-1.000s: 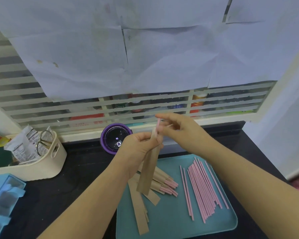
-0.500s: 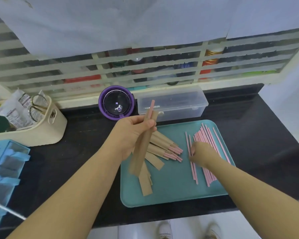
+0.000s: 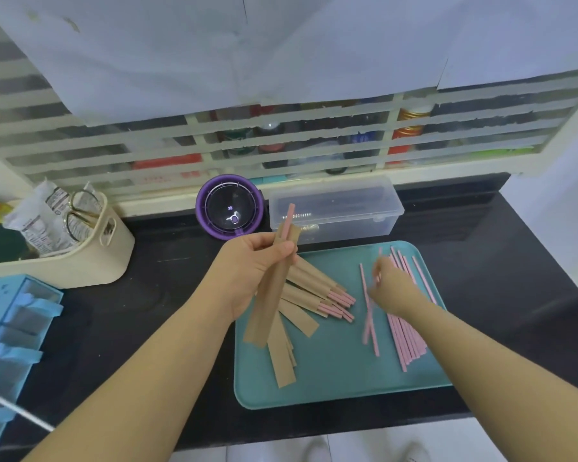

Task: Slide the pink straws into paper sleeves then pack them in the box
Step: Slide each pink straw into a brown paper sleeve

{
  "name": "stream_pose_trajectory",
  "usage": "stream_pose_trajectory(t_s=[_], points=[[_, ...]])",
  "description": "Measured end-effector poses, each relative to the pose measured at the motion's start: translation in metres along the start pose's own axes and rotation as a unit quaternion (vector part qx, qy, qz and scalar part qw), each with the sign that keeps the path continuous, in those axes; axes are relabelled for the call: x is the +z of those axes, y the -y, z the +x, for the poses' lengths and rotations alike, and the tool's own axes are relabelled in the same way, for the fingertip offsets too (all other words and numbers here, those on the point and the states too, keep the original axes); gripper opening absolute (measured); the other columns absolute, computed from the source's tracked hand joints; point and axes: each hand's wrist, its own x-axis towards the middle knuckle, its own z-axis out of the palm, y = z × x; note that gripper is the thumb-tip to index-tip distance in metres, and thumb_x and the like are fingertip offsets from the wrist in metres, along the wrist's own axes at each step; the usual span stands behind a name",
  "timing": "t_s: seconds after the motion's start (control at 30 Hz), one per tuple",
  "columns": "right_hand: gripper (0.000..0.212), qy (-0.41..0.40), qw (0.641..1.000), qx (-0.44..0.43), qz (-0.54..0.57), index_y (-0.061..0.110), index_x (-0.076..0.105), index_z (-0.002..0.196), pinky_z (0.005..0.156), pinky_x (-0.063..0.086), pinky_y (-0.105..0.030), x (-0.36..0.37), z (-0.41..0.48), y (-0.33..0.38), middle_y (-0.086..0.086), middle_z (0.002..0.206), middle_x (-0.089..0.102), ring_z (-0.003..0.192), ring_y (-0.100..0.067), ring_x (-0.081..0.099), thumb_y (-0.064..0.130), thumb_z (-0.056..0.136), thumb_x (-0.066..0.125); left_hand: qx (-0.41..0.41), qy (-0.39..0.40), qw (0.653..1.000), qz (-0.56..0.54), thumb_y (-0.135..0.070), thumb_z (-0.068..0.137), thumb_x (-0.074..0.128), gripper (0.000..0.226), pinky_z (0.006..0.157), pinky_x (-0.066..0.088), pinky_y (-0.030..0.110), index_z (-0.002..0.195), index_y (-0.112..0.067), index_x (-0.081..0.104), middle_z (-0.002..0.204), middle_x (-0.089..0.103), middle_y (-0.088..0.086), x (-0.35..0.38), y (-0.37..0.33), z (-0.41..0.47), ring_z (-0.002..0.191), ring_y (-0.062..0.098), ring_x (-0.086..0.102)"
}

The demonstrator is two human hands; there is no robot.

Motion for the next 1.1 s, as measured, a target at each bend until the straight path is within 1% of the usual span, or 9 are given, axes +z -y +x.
stream_pose_trajectory(t_s=[0.1, 0.13, 0.23, 0.3, 0.47, 0.57, 0.7, 0.83, 1.1], points=[[0.015, -0.031, 0.977, -0.06, 0.201, 0.012, 0.054, 0.1, 0.066, 0.057, -0.031, -0.046, -0.012, 0.023, -0.015, 0.086, 0.061, 0.067, -0.021, 0.06, 0.002, 0.09, 0.05, 0.007, -0.003, 1.0, 0.01, -0.014, 0.085, 0.066, 0.01, 0.103, 0.043, 0.049, 0.085, -0.019, 0.075, 0.077, 0.073, 0.001, 0.0, -0.003, 0.0, 0.087, 0.02, 0.064], [0.015, -0.008, 0.944, -0.071, 0.321, 0.011, 0.058, 0.1, 0.069, 0.059, -0.028, -0.063, -0.02, 0.034, -0.015, 0.087, 0.063, 0.071, -0.021, 0.063, 0.002, 0.092, 0.048, 0.012, -0.005, 1.0, 0.017, -0.015, 0.085, 0.067, 0.01, 0.103, 0.044, 0.049, 0.083, -0.02, 0.076, 0.078, 0.073, 0.001, 0.001, -0.004, 0.0, 0.087, 0.02, 0.064], [0.024, 0.109, 0.755, -0.109, 0.638, 0.008, 0.059, 0.11, 0.074, 0.059, -0.028, -0.105, -0.047, 0.069, -0.013, 0.098, 0.071, 0.085, -0.022, 0.07, 0.009, 0.099, 0.037, 0.023, -0.004, 0.999, 0.038, -0.019, 0.086, 0.066, 0.008, 0.101, 0.045, 0.047, 0.086, -0.019, 0.074, 0.08, 0.074, -0.001, 0.005, -0.014, 0.0, 0.087, 0.018, 0.066], [0.023, 0.129, 0.722, -0.139, 0.665, 0.008, 0.056, 0.112, 0.075, 0.058, -0.028, -0.118, -0.06, 0.085, -0.011, 0.105, 0.072, 0.087, -0.021, 0.071, 0.009, 0.099, 0.037, 0.027, 0.001, 0.999, 0.047, -0.019, 0.086, 0.066, 0.008, 0.1, 0.045, 0.046, 0.089, -0.019, 0.073, 0.08, 0.075, -0.003, 0.007, -0.018, 0.0, 0.087, 0.018, 0.065], [0.024, 0.039, 0.836, -0.24, 0.492, 0.009, 0.063, 0.108, 0.062, 0.05, -0.02, -0.115, -0.075, 0.106, 0.0, 0.07, 0.066, 0.061, -0.011, 0.053, 0.018, 0.099, 0.042, 0.031, 0.01, 0.999, 0.044, -0.011, 0.084, 0.067, 0.011, 0.101, 0.045, 0.049, 0.091, -0.019, 0.072, 0.085, 0.075, 0.0, 0.01, -0.024, 0.0, 0.096, 0.025, 0.067], [0.024, -0.037, 0.887, -0.26, 0.38, 0.014, 0.07, 0.098, 0.059, 0.045, -0.02, -0.111, -0.076, 0.113, 0.001, 0.064, 0.056, 0.056, -0.009, 0.047, 0.023, 0.096, 0.047, 0.031, 0.02, 0.998, 0.049, -0.01, 0.084, 0.067, 0.013, 0.1, 0.046, 0.049, 0.094, -0.018, 0.071, 0.084, 0.075, 0.0, 0.01, -0.025, -0.001, 0.094, 0.023, 0.067], [0.019, -0.074, 0.906, -0.26, 0.324, 0.02, 0.069, 0.089, 0.054, 0.045, -0.009, -0.108, -0.074, 0.119, 0.009, 0.061, 0.059, 0.049, 0.0, 0.048, 0.023, 0.095, 0.051, 0.033, 0.029, 0.998, 0.048, -0.01, 0.084, 0.067, 0.012, 0.099, 0.046, 0.051, 0.092, -0.019, 0.071, 0.086, 0.076, 0.003, 0.009, -0.03, -0.005, 0.096, 0.026, 0.068], [0.018, -0.097, 0.918, -0.25, 0.291, 0.019, 0.068, 0.089, 0.054, 0.045, -0.009, -0.108, -0.068, 0.121, 0.009, 0.063, 0.061, 0.049, 0.002, 0.048, 0.024, 0.095, 0.051, 0.034, 0.044, 0.997, 0.058, -0.013, 0.084, 0.067, 0.013, 0.099, 0.046, 0.052, 0.093, -0.022, 0.071, 0.088, 0.076, 0.001, 0.008, -0.033, -0.009, 0.096, 0.024, 0.069], [0.023, -0.002, 0.932, -0.214, 0.293, 0.01, 0.07, 0.099, 0.053, 0.044, -0.013, -0.107, -0.066, 0.123, 0.005, 0.062, 0.059, 0.049, -0.004, 0.045, 0.024, 0.095, 0.052, 0.048, 0.067, 0.995, 0.056, -0.015, 0.083, 0.068, 0.014, 0.093, 0.052, 0.041, 0.095, -0.02, 0.071, 0.088, 0.076, 0.0, 0.01, -0.037, -0.016, 0.089, 0.016, 0.07]])
